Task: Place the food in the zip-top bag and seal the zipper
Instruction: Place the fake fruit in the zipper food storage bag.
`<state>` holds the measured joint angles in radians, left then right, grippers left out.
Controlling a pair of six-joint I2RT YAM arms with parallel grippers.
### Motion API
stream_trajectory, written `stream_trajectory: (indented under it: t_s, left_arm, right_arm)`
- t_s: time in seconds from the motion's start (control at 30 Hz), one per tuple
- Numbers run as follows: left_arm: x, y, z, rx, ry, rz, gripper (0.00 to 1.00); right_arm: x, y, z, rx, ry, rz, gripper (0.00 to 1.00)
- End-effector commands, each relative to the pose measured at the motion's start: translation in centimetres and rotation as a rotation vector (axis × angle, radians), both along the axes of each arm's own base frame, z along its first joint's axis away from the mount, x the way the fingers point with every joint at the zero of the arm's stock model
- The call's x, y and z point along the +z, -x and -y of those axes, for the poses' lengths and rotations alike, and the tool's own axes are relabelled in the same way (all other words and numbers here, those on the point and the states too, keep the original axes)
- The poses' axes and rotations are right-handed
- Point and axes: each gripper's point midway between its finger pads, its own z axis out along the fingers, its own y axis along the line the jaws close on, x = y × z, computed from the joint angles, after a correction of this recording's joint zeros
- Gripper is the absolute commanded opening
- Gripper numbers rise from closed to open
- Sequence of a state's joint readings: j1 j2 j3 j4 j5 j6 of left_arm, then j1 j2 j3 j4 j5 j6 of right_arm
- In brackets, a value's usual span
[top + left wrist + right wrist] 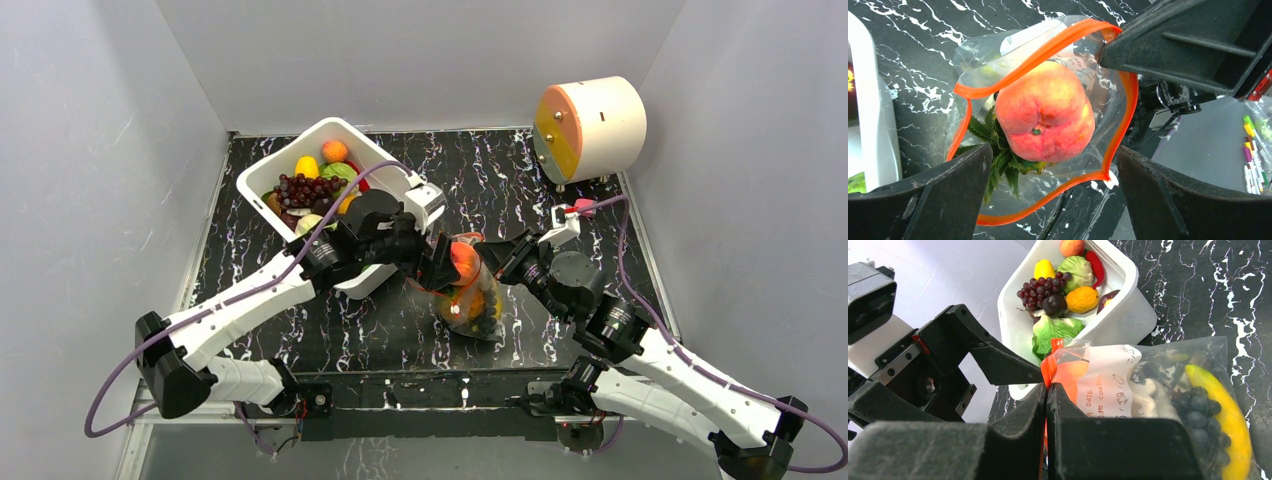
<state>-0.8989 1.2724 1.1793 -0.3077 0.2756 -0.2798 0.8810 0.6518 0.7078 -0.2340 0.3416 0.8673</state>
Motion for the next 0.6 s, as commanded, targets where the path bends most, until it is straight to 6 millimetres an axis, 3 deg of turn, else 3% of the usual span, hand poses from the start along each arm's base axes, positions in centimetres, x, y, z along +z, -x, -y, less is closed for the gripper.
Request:
stream_trajectory:
  t_s: [0.0, 0.13, 0.37, 0.57]
  left_arm:
    - [2.6, 0.4, -1.2, -0.011, 0.009, 0.086, 0.91]
    - [1.8, 2.3, -2.2, -0.171, -0.027, 0.175, 0.75]
    - [2.7, 5.3, -3.7, -0.446, -0.003, 0.405, 0.72]
    - [2.4, 8.4, -3.8, -0.685, 0.050, 0.475, 0.64]
  right_arm:
    - [4.9, -0.2, 0.0, -0.007, -0.134, 0.104, 0.00]
    - [4.8, 0.0, -0.1, 0.003, -0.120, 0.104, 0.00]
    - [5.9, 0.6, -0.3, 0.051, -0.067, 0.151, 0.00]
    - [7.0, 1.3, -1.3, 0.120, -0.073, 0.175, 0.00]
